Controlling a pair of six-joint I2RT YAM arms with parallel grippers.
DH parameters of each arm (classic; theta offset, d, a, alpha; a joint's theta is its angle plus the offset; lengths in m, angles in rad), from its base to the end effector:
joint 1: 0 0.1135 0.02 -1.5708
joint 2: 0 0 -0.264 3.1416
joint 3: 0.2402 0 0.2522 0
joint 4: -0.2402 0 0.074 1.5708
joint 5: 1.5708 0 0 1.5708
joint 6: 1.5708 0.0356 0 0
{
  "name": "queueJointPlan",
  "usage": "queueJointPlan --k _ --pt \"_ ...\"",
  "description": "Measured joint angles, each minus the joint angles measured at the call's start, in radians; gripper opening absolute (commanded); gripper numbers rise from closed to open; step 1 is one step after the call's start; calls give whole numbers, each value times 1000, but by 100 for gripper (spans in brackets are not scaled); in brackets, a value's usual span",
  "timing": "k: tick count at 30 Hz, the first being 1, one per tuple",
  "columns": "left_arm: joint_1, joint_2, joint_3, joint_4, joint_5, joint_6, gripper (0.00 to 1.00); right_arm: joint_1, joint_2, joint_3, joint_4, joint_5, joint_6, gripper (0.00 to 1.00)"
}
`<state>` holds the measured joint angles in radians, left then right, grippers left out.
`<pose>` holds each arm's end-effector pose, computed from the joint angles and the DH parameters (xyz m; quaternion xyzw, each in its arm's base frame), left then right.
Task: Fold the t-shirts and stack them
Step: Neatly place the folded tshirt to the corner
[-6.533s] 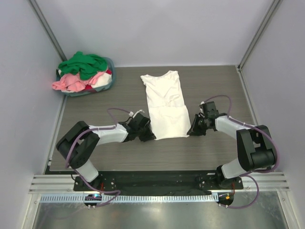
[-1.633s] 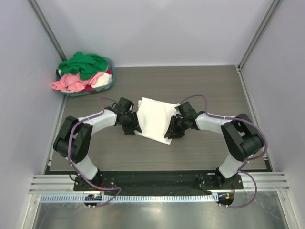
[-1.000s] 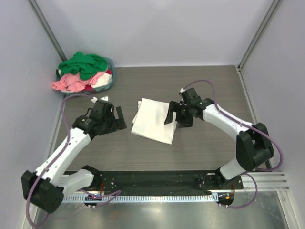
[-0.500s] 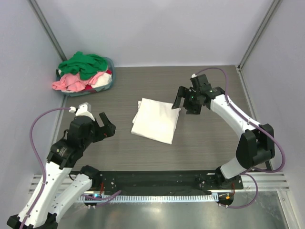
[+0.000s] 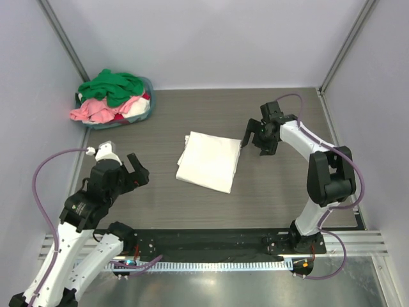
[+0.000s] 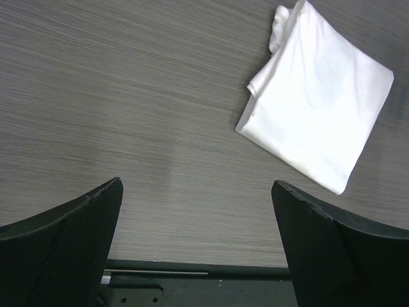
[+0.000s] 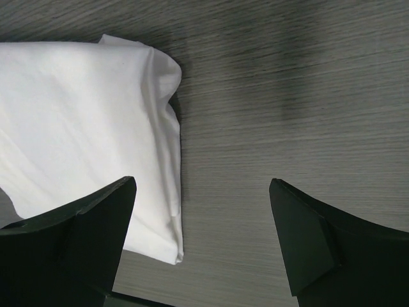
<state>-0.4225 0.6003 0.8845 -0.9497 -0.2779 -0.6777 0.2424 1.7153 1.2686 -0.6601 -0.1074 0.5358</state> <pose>0.1003 -0.0344 0.3221 -0.1734 0.8757 -0.1203 0.4343 0.3426 0.0886 0.2252 0.1299 0.9632 0.1354 0.1926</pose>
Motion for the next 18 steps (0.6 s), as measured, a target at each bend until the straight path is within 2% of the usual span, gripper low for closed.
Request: queueJointPlan --k 5,9,15,18 --pt "34 -49 0 1 -13 -3 100 0 55 -11 50 -36 -1 91" --pt "56 -48 0 2 -13 -2 100 0 100 -52 123 -83 0 86" --pt "75 -26 0 2 -8 -2 100 -1 145 -75 200 -159 11 73" --pt "87 -20 0 2 -3 -2 100 5 156 -79 236 -185 15 61"
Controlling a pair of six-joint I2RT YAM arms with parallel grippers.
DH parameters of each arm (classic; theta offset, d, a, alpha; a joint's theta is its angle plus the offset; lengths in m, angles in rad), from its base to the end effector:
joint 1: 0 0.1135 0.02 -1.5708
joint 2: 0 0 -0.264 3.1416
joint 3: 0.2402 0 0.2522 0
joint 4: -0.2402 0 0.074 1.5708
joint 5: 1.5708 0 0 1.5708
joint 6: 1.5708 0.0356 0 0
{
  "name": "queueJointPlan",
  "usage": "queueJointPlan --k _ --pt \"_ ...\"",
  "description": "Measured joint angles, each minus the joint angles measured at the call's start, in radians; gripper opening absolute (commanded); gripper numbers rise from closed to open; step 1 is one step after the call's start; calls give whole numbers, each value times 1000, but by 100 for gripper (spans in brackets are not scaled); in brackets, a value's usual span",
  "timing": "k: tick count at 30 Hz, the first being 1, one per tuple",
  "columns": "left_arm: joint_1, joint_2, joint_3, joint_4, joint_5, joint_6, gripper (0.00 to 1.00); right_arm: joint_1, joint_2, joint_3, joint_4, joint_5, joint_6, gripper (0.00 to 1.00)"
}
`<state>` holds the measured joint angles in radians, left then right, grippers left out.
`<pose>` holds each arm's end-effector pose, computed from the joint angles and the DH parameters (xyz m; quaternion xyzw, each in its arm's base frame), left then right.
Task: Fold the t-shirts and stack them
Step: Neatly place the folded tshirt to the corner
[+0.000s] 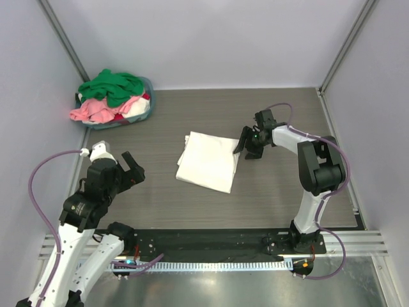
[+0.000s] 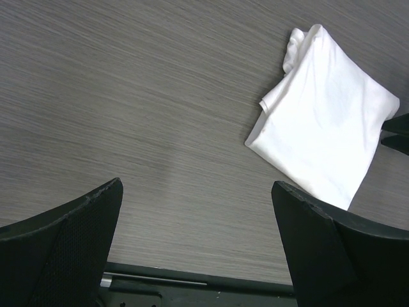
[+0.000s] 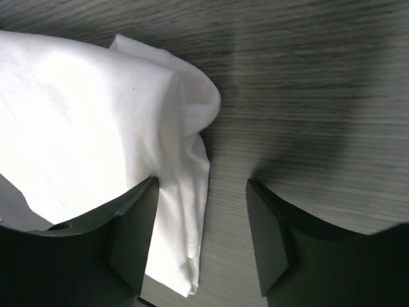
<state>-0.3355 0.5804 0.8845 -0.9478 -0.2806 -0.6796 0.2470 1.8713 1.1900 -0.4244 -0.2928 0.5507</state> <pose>0.0991 -0.0241 0.3239 -0.2132 0.8619 -0.1059 0.4477 0.3608 0.1016 0.1614 0.1124 0.9567 0.2193 0.1550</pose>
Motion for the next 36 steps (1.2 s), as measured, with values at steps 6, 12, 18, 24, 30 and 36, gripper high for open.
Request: queueJointPlan --k 6,12,18,24,30,36 --pt "18 0 0 0 12 0 100 27 37 -7 70 -49 11 24" --pt "22 0 0 0 16 0 100 29 55 -3 78 -56 4 1" --pt "22 0 0 0 20 0 100 -10 58 82 -48 76 -72 1" --pt "22 0 0 0 20 0 100 -110 127 284 -185 360 -177 1" --pt "22 18 0 0 24 2 100 -201 284 551 -246 590 -290 1" --pt "23 60 0 1 31 3 100 -286 518 905 -256 704 -398 1"
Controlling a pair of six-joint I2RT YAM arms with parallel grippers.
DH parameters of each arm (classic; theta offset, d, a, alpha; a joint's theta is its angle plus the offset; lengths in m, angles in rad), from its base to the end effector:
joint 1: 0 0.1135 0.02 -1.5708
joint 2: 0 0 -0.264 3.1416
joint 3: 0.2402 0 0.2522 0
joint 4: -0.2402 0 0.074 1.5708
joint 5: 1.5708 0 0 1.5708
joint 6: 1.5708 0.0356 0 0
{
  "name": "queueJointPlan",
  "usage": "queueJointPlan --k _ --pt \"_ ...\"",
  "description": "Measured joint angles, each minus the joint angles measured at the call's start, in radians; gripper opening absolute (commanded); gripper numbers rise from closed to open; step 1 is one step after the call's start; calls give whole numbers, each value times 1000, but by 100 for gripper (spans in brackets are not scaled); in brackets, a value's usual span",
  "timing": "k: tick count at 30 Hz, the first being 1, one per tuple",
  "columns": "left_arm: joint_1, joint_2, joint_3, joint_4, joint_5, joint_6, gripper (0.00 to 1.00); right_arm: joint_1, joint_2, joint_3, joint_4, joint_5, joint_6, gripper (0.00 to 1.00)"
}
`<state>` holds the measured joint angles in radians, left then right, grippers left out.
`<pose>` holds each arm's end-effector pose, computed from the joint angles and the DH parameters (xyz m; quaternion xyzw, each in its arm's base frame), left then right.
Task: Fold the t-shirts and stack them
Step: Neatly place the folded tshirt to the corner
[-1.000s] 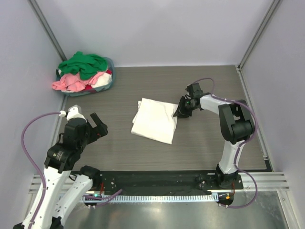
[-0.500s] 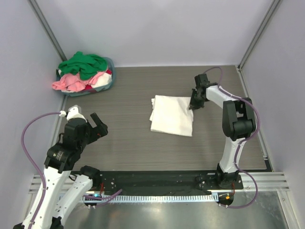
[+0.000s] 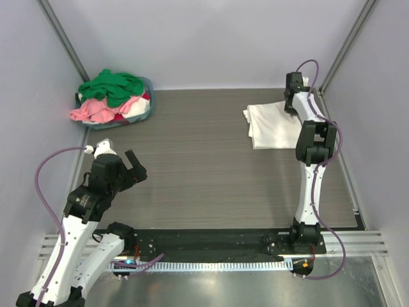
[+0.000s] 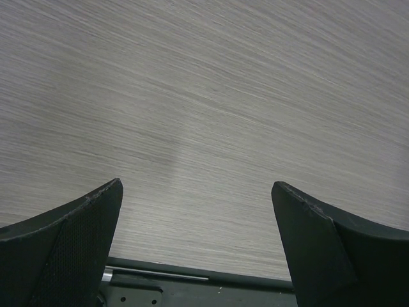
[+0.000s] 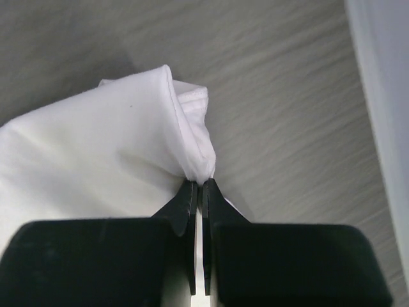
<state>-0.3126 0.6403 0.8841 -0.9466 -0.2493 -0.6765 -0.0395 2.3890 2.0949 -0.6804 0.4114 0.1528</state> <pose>0.1115 -0.0268 0.3184 -0.2143 0.8759 -0.0988 0.4208 0.5234 -0.0349 0.1921 0.1496 0.9256 -0.1787 0.2982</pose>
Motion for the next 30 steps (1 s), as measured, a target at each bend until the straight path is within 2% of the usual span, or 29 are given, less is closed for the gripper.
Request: queueJointPlan --k 3,6,19,28,29,30 --pt "1 13 0 -1 -1 0 100 -34 119 181 19 27 -47 1" --pt "4 9 0 -1 -2 0 100 -65 201 285 66 49 -90 1" --pt "52 8 0 0 -1 -1 100 -103 308 320 450 134 -243 1" --pt "63 29 0 0 -1 -1 100 -109 354 322 607 217 -283 2" --pt "65 30 0 0 -1 -1 100 -111 355 322 616 230 -282 14" --pt "66 31 0 0 -1 -1 100 -113 355 321 622 241 -278 57"
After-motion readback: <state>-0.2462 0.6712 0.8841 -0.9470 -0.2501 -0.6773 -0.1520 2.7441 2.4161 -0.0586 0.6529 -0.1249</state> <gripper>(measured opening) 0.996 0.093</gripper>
